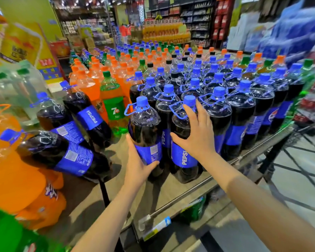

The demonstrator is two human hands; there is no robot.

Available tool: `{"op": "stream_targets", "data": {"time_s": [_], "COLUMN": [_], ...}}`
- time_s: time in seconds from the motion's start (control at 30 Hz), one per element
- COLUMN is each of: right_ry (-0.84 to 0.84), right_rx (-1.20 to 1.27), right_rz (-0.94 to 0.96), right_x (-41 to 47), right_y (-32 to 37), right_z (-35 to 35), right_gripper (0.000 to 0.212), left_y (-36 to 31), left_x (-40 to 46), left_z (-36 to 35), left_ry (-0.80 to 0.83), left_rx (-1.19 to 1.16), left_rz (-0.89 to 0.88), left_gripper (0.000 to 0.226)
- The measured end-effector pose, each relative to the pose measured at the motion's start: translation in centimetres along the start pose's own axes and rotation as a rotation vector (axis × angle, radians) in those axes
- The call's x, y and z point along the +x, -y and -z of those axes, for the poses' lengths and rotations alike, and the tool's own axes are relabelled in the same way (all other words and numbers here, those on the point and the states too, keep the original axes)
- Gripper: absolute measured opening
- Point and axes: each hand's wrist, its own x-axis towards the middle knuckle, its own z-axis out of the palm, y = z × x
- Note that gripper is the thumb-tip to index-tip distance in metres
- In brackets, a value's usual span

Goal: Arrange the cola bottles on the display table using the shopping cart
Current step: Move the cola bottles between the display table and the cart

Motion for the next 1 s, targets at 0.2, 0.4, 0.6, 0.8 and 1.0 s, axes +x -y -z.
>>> {"op": "stream_targets", "data": {"time_s": [0.2,0.4,0.6,0.8,1.0], "right_ry": [-0.027,-0.017,-0.052,-0.054,-0.054], "right_rx": [0.007,0.031,0.037,0.034,0.036], "right_rz": [-0.003,-0.003,-0.003,-0.002,0.007], "right_x": [0.0,-0.1,-0.1,-0.1,-0.1], "right_y": [0.0,-0.1,-0.2,-0.3,-0.4], "right_z": [-0.3,-0.4,-0.7,-0.7,-0.6], "right_gripper": [0.088,0.085,0.085,0.081,0.083], "left_y": [0.7,2.3,2.4,2.3,1.9], "left_x": [2.0,3.3,3.2,2.9,2.8], "left_z": [0.6,1.7,1.4,1.2,1.2], "left_ry": [0.095,0.11,0.101,0.062,0.049], "left_rx": [-0.076,-0.017,-0.011,0.011,0.065], "left_rz": [0.029,0.005,0.009,0.003,0.012], "left_gripper": [0.136,0.142,0.143,0.139,0.14]}}
